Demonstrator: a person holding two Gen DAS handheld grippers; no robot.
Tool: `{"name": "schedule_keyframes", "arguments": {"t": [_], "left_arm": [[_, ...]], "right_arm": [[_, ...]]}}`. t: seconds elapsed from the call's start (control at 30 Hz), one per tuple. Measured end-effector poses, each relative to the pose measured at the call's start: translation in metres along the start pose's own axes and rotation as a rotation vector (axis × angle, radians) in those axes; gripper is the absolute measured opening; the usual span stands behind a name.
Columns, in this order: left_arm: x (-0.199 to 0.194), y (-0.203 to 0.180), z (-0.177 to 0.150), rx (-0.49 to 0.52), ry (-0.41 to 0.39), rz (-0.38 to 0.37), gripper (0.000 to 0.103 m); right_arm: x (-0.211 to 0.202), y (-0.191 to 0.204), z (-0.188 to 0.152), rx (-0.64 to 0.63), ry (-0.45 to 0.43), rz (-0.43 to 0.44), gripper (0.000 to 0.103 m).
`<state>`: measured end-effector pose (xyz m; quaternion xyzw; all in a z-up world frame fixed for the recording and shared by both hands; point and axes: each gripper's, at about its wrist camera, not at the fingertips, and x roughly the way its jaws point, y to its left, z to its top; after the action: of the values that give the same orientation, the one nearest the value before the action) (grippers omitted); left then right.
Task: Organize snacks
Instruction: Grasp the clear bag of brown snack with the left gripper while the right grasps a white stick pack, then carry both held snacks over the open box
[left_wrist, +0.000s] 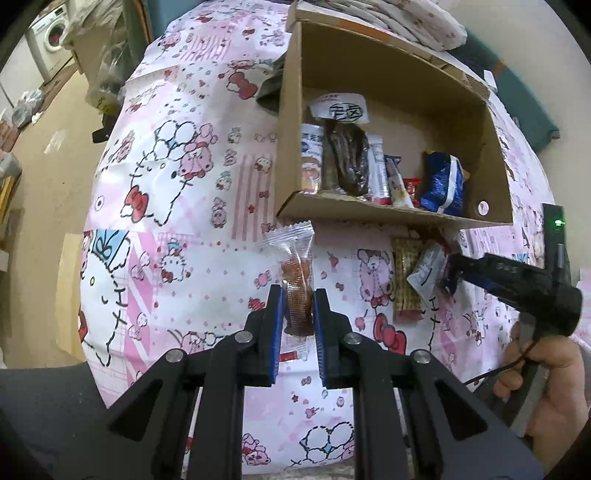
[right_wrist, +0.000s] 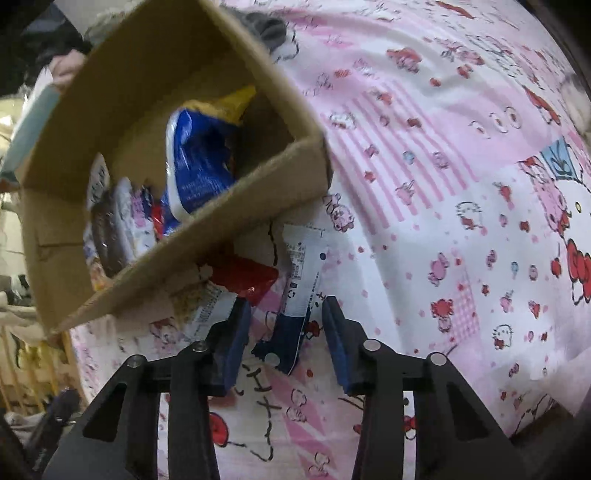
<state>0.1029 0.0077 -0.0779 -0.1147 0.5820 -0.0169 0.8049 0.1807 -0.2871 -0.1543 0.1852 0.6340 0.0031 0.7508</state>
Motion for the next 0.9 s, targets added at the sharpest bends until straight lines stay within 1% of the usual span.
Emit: {"name": "schedule_keyframes", "arguments": {"t": [0.1,0.13,0.17,0.37,0.5,0.6,0.77,0.9], "left_arm": [[0.001,-0.004,0.001,0.007,-0.001,-0.009,0.013],[0.001,-0.005,0.001,0.011,0.0,-0.011,0.013],[0.001,-0.006,0.001,0.017,-0.001,-0.011,0.013],[0.001,-0.008,-0.001,0.018,-0.002,-0.013,0.013],[-0.002,-0.009,-0.002,0.027,-0.014,-0.008,0.013],[-0.003,-0.01,-0.002,0.037,-0.027,0.009,0.013],[-0.001,0.001,0.001,-0.014,-0.019,0.01,0.013],[-0.005,0.001,0.0,0.001,-0.051,0.041,0.013]], "right_arm": [[0.006,0.003,0.0,-0.037,0.008,-0.037,0.032],[0.007,0.005,-0.001,-0.05,0.009,-0.054,0.019],[0.007,0.006,-0.002,-0.07,0.011,-0.075,0.018],[-0.017,0.003,-0.016,-0.083,-0.005,0.005,0.018],[-0.031,0.002,-0.027,-0.093,-0.016,0.032,0.018],[-0.044,0.002,-0.031,-0.095,-0.027,0.053,0.018],[-0.063,0.006,-0.033,-0.097,-0.045,0.121,0.018],[-0.075,0.011,-0.045,-0.124,-0.034,0.177,0.018]]}}
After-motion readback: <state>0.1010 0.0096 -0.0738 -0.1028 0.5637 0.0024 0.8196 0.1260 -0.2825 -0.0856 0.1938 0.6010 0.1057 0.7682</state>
